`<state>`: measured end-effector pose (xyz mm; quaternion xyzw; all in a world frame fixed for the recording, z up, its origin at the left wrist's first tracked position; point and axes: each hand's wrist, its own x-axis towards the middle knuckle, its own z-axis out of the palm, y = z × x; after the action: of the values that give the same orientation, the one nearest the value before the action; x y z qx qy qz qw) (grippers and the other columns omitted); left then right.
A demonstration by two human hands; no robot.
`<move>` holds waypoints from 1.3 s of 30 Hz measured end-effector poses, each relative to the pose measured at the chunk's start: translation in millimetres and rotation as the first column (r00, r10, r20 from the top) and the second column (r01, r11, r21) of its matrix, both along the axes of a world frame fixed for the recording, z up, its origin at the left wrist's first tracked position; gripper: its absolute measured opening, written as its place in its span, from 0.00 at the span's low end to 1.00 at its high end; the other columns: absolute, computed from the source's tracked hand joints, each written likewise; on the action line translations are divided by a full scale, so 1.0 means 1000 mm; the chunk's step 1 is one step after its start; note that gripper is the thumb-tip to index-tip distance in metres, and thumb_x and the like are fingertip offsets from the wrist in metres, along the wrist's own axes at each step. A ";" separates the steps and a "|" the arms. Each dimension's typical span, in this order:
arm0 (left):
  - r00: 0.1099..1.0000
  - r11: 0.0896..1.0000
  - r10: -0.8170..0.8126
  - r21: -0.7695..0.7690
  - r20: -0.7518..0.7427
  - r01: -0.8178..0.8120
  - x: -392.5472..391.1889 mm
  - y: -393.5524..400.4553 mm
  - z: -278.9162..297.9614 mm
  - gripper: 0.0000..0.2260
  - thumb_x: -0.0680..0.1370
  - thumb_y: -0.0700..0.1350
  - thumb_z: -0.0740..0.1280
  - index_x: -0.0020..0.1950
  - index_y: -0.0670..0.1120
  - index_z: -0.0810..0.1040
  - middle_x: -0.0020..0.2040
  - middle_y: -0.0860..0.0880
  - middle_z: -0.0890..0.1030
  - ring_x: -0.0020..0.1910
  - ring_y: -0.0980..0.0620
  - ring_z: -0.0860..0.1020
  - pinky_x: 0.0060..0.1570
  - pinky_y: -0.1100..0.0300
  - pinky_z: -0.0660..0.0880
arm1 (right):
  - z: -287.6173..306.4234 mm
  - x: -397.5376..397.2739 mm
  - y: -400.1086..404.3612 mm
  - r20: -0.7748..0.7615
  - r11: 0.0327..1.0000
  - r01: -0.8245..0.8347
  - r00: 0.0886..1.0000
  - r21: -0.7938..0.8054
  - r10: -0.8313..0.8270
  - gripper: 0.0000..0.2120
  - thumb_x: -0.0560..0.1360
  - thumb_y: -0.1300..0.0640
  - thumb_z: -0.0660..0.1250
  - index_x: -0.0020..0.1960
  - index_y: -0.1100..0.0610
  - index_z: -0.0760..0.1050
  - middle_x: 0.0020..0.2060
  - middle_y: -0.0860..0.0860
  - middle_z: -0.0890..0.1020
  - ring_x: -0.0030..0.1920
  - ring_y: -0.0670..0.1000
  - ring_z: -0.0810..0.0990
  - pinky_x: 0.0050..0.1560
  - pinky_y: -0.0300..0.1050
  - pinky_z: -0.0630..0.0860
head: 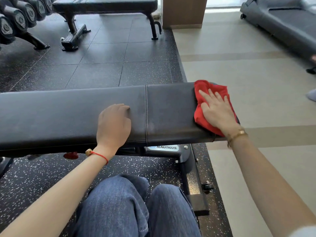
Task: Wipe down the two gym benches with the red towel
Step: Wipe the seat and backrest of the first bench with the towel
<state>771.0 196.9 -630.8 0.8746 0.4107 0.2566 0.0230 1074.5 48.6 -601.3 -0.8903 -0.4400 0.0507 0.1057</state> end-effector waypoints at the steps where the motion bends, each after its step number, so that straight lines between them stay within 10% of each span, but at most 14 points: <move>1: 1.000 1.000 -0.003 -0.002 0.001 0.003 0.000 0.000 0.000 0.18 0.76 0.45 0.57 0.63 0.48 0.77 0.63 0.49 0.79 0.66 0.47 0.73 0.68 0.49 0.66 | 0.005 0.010 0.011 -0.032 1.000 0.019 0.999 -0.022 -0.019 0.26 0.81 0.52 0.48 0.79 0.44 0.52 0.79 0.51 0.52 0.79 0.55 0.50 0.78 0.55 0.41; 18: 0.999 1.000 0.015 0.009 -0.032 -0.014 0.002 -0.001 0.002 0.17 0.75 0.46 0.59 0.62 0.47 0.77 0.63 0.48 0.78 0.65 0.45 0.73 0.67 0.48 0.66 | 0.005 0.030 0.039 -0.037 1.000 0.017 0.999 -0.025 -0.017 0.26 0.81 0.53 0.47 0.79 0.44 0.50 0.79 0.54 0.51 0.79 0.58 0.50 0.78 0.56 0.42; 29: 1.000 1.000 -0.015 -0.004 -0.005 0.015 -0.003 0.001 0.003 0.18 0.75 0.46 0.58 0.63 0.49 0.77 0.63 0.50 0.78 0.66 0.48 0.73 0.67 0.49 0.66 | 0.000 -0.087 0.012 -0.012 0.907 -0.397 0.915 0.138 0.403 0.27 0.80 0.56 0.55 0.78 0.45 0.55 0.78 0.50 0.56 0.78 0.53 0.53 0.78 0.50 0.44; 39: 1.000 1.000 0.014 -0.009 -0.017 -0.014 0.002 0.001 0.001 0.16 0.75 0.46 0.59 0.62 0.48 0.76 0.62 0.50 0.78 0.65 0.47 0.73 0.67 0.49 0.66 | 0.008 -0.035 0.091 -0.052 0.988 -0.150 0.987 0.040 0.152 0.25 0.82 0.54 0.49 0.78 0.47 0.54 0.79 0.53 0.52 0.78 0.57 0.51 0.78 0.55 0.42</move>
<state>772.7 197.6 -630.2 0.8738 0.4180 0.2475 0.0219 1039.4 139.6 -593.2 -0.8507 -0.5039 0.0750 0.1294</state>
